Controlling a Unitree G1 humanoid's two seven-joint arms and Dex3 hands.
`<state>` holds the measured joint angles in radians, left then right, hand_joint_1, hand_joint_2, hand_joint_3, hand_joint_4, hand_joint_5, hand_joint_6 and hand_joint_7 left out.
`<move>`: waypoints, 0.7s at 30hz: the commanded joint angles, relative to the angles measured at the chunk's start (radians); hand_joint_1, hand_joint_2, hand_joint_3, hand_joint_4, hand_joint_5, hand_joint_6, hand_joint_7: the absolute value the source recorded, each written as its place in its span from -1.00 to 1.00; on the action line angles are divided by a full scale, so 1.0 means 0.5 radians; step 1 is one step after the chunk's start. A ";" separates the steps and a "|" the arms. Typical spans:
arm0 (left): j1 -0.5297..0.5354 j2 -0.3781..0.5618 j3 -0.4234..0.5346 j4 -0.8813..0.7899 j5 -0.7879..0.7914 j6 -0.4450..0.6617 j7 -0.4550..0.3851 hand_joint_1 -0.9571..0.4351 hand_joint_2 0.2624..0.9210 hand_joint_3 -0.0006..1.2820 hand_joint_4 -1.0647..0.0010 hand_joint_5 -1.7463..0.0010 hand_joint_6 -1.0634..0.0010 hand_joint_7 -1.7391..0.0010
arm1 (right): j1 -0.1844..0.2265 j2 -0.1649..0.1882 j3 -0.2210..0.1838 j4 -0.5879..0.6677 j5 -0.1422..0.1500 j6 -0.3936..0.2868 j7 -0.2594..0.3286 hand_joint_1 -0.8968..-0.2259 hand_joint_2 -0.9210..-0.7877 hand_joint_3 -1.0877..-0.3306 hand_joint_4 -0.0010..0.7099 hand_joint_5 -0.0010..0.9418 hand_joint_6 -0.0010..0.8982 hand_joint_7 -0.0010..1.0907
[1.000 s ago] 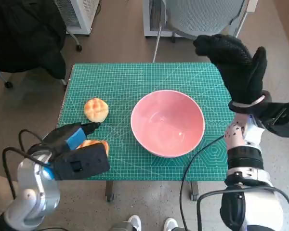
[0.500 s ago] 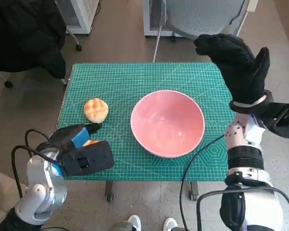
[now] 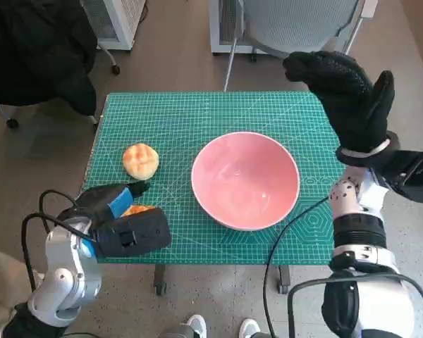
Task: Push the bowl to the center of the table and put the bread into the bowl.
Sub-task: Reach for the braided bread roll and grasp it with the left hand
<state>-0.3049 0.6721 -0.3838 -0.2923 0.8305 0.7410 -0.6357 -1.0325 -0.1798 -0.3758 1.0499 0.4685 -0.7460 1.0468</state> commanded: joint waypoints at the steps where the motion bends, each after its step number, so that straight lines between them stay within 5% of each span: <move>1: -0.016 -0.009 -0.022 0.049 0.053 -0.026 -0.026 0.38 0.55 -0.98 0.33 0.03 0.02 0.99 | 0.052 -0.006 -0.003 0.000 0.009 -0.012 0.028 -0.25 -1.00 -0.12 -0.49 -1.00 -0.43 -0.99; 5: -0.021 -0.009 -0.029 0.072 0.077 -0.043 -0.050 0.41 0.59 -0.98 0.34 -0.41 -0.04 0.99 | 0.052 -0.003 -0.004 0.006 0.009 -0.022 0.034 -0.24 -1.00 -0.14 -0.49 -1.00 -0.43 -0.99; 10: -0.025 -0.005 -0.041 0.084 0.128 -0.060 -0.084 0.83 0.87 -0.89 -0.23 -0.39 -0.20 0.95 | 0.052 -0.002 -0.003 0.005 0.009 -0.027 0.041 -0.24 -1.00 -0.17 -0.49 -1.00 -0.43 -1.00; 17: -0.004 0.011 -0.025 0.079 0.165 -0.135 -0.089 0.92 0.91 -0.87 -0.35 -0.38 -0.57 0.84 | 0.054 0.003 -0.004 -0.006 0.019 -0.022 0.056 -0.24 -1.00 -0.18 -0.49 -1.00 -0.43 -1.00; 19: 0.003 0.014 -0.018 0.076 0.179 -0.158 -0.080 0.65 0.95 -0.88 -0.31 -0.43 -0.42 0.36 | 0.053 0.003 -0.006 -0.006 0.023 -0.023 0.065 -0.24 -1.00 -0.18 -0.49 -1.00 -0.43 -1.00; 21: 0.011 0.014 -0.008 0.072 0.188 -0.178 -0.070 0.49 0.97 -0.88 -0.28 -0.50 -0.35 0.10 | 0.052 0.003 -0.008 -0.002 0.026 -0.023 0.070 -0.24 -1.00 -0.18 -0.49 -1.00 -0.44 -1.00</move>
<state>-0.3070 0.6689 -0.3966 -0.2550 0.9038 0.6695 -0.6736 -1.0325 -0.1796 -0.3767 1.0458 0.4732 -0.7568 1.0685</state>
